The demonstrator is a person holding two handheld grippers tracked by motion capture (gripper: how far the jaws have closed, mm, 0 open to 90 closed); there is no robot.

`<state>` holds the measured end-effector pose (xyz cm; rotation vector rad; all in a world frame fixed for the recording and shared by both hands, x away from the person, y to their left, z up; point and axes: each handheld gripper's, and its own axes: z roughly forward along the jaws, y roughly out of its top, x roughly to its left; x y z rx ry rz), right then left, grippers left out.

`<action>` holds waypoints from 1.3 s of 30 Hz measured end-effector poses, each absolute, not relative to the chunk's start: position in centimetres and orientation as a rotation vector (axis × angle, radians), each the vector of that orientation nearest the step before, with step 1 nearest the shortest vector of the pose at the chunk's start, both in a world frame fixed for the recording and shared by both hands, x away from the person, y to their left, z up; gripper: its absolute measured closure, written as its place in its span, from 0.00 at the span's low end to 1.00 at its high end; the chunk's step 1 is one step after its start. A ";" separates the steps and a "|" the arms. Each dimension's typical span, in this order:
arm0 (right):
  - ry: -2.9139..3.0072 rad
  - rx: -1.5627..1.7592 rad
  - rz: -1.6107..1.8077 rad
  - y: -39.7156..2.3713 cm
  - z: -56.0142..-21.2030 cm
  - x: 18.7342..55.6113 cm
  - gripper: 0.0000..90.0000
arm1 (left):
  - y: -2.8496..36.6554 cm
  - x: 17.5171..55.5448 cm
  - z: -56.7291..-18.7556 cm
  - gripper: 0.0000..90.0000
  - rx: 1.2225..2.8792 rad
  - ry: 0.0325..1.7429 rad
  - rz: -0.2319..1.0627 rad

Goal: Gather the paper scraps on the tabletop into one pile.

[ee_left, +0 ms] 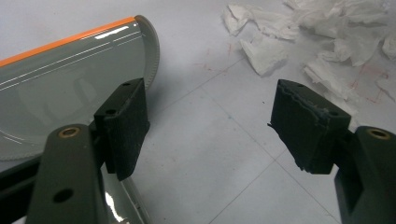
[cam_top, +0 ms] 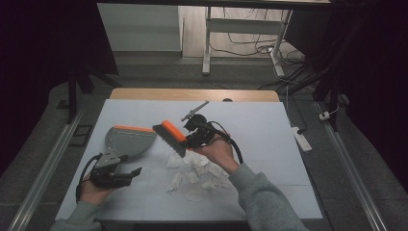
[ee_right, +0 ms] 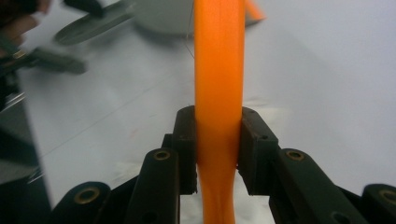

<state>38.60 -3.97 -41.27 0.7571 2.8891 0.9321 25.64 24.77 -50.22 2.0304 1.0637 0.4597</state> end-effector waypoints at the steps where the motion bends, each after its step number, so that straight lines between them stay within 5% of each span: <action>1: 2.913 0.745 0.926 -3.6 -41.5 38.2 0.79 | 24.8 25.7 -50.2 0.31 2.029 1.066 0.460; 15: 3.032 0.729 0.838 1.0 -46.5 37.5 0.79 | 24.5 25.7 -50.4 0.31 2.036 1.063 0.454; 28: 2.916 0.970 0.894 -5.2 -43.5 39.4 0.79 | 24.2 25.8 -50.5 0.31 2.051 1.057 0.449; 33: 2.838 0.975 0.970 -4.7 -41.3 40.5 0.79 | 24.3 25.8 -50.5 0.31 2.048 1.057 0.450; 39: 2.797 1.017 1.006 -2.4 -42.7 42.5 0.79 | 24.2 25.8 -50.6 0.31 2.053 1.052 0.447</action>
